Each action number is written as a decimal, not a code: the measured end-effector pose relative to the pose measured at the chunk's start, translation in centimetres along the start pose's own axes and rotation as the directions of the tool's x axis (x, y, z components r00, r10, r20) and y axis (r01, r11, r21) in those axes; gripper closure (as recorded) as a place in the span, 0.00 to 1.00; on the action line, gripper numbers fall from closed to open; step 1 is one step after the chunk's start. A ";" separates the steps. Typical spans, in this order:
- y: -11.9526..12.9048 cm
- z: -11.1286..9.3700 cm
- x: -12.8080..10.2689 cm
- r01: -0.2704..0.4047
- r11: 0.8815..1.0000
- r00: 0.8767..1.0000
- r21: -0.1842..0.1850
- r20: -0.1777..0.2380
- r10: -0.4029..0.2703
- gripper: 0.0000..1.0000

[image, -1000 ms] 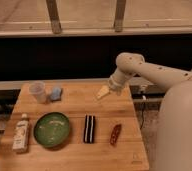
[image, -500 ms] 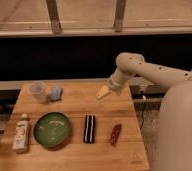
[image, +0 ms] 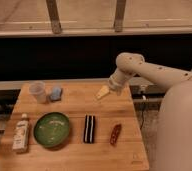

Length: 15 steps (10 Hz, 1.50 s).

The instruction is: Place the eraser on the white sponge

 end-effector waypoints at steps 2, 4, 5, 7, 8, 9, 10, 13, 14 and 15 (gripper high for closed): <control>0.7 0.4 0.6 0.009 0.999 0.999 0.047 -0.035 -0.008 0.20; 2.2 1.8 2.8 0.010 0.995 0.996 0.099 -0.092 -0.001 0.20; 2.5 2.3 3.4 0.008 0.994 0.994 0.110 -0.108 0.004 0.20; 3.7 3.8 4.6 0.019 0.993 0.989 0.116 -0.149 -0.001 0.20; 4.3 4.4 4.5 0.028 0.993 0.987 0.111 -0.158 -0.010 0.20; 4.7 4.9 4.4 0.035 0.994 0.986 0.105 -0.166 -0.017 0.20; 5.4 5.5 4.4 0.045 0.994 0.984 0.097 -0.177 -0.027 0.20; 8.4 7.7 4.2 0.099 0.992 0.970 0.074 -0.228 -0.080 0.20; 8.5 8.3 4.5 0.103 0.992 0.965 0.075 -0.249 -0.082 0.20; 8.8 8.6 4.6 0.106 0.991 0.962 0.075 -0.260 -0.083 0.20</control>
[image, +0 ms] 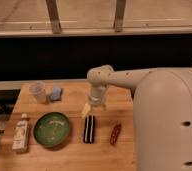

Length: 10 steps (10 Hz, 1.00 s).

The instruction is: Place the eraser on the white sponge

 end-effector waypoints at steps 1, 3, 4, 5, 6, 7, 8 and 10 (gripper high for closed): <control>0.6 0.7 0.1 0.006 1.000 1.000 0.002 -0.020 -0.006 0.20; 1.0 1.7 0.5 0.001 1.000 0.999 -0.002 -0.046 -0.001 0.20; 1.2 2.4 0.8 -0.006 1.000 0.998 -0.008 -0.064 0.006 0.20; 1.7 3.6 1.2 -0.012 1.000 0.996 -0.015 -0.091 0.011 0.20; 2.2 4.7 1.5 -0.015 1.000 0.993 -0.021 -0.116 0.013 0.20; 2.4 5.3 1.7 -0.021 0.999 0.991 -0.028 -0.131 0.017 0.20; 2.5 5.8 1.9 -0.029 0.999 0.989 -0.034 -0.145 0.024 0.20; 2.6 6.6 2.1 -0.041 0.998 0.985 -0.038 -0.170 0.034 0.20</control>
